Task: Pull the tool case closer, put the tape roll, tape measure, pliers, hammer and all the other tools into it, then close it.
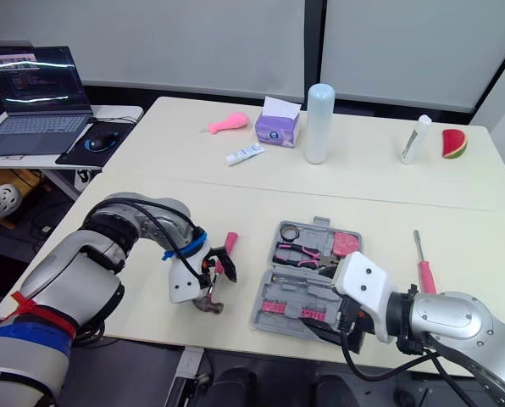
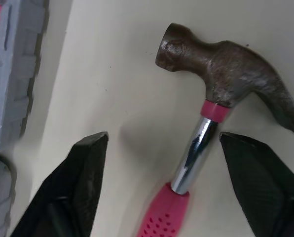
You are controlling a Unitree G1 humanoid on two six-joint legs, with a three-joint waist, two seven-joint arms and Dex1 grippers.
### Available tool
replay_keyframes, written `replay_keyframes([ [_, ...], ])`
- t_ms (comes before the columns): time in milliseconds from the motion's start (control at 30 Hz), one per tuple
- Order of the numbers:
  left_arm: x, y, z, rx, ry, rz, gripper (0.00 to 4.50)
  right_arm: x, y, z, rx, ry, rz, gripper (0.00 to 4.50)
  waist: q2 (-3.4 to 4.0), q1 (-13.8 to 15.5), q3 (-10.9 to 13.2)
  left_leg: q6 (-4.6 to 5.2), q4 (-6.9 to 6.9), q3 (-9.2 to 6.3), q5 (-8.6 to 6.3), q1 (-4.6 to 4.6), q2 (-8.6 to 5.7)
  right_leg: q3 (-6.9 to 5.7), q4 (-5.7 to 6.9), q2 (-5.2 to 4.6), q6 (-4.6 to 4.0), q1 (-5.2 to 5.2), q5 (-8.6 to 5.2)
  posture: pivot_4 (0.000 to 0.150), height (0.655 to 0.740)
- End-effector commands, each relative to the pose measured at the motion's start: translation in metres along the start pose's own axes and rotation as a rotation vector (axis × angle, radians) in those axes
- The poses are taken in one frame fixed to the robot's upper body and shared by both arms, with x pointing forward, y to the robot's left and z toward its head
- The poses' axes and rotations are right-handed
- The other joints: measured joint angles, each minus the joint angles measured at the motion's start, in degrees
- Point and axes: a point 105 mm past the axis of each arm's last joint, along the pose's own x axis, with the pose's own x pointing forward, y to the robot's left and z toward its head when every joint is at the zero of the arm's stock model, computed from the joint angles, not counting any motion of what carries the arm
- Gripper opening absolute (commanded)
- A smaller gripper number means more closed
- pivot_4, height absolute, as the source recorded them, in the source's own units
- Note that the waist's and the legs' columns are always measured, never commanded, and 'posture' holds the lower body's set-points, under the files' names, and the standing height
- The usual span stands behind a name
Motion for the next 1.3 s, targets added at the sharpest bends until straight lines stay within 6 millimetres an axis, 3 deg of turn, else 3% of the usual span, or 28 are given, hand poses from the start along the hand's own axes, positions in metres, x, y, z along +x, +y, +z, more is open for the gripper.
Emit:
replay_keyframes([
  [33,0.013,-0.005,-0.001,0.041,0.013,-0.034,2.49,-0.002,0.006,0.009,-0.035,-0.024,0.016,4.50,0.07,0.0,0.0,0.00,0.00,0.01,0.00,0.02,0.00,0.01,0.01,-0.01,0.01,0.00,0.00,0.150,0.7161],
  [167,0.018,-0.008,-0.002,0.085,0.013,-0.033,1.23,-0.003,0.005,0.008,-0.032,-0.019,0.013,4.50,0.29,0.1,-0.3,0.04,0.00,0.00,0.02,0.25,-0.02,0.01,0.02,-0.05,0.01,0.25,0.00,0.150,0.7161],
  [300,0.007,-0.004,-0.004,0.113,0.014,0.003,0.06,-0.003,0.005,0.008,-0.030,-0.017,0.012,4.50,0.30,0.3,-0.3,0.06,0.01,0.00,0.04,0.26,-0.08,0.00,0.01,-0.09,0.01,0.30,-0.01,0.150,0.7161],
  [600,-0.032,0.003,-0.002,0.168,-0.009,0.046,0.02,0.000,0.006,0.009,-0.019,-0.037,0.025,4.50,-0.19,0.3,0.0,0.03,0.03,0.02,0.05,-0.23,-0.03,-0.11,0.05,-0.09,0.01,-0.17,0.00,0.150,0.7161],
  [967,-0.047,-0.001,0.000,0.193,-0.008,0.008,0.02,0.011,0.003,0.008,-0.008,-0.032,0.047,4.50,-0.19,0.0,0.0,0.02,0.05,0.03,0.06,-0.38,0.00,-0.09,0.23,-0.07,0.01,-0.47,-0.01,0.150,0.7161],
  [1300,-0.057,0.000,0.003,0.085,0.005,0.247,0.02,0.025,0.001,0.011,0.001,-0.027,0.061,4.50,-0.19,-0.1,0.0,0.01,0.12,-0.02,0.07,-0.37,0.02,-0.10,0.54,-0.12,0.01,-0.52,-0.01,0.150,0.7161],
])
